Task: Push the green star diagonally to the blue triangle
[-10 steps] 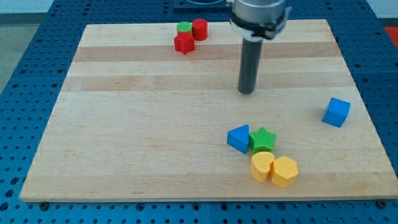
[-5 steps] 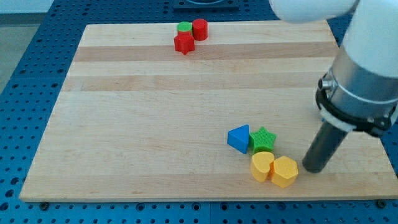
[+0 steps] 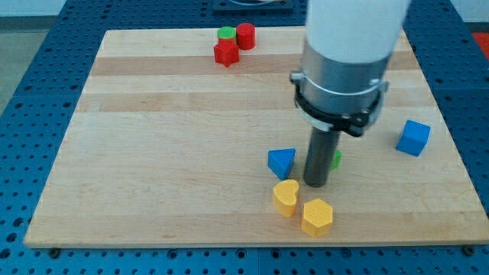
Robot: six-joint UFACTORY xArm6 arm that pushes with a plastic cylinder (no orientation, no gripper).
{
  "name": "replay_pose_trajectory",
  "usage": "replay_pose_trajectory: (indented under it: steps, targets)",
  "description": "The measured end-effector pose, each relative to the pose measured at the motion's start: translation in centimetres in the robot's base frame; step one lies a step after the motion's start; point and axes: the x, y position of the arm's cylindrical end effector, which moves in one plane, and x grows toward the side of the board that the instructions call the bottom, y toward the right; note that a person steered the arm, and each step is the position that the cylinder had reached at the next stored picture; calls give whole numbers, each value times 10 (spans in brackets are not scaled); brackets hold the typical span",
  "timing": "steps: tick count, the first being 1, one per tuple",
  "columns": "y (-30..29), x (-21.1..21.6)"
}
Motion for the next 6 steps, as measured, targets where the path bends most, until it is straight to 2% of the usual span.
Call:
replay_pose_trajectory:
  steps: [1, 3, 5, 6]
  targets:
    - [13, -5]
    - [-1, -75]
    - [26, -57]
    - [14, -71]
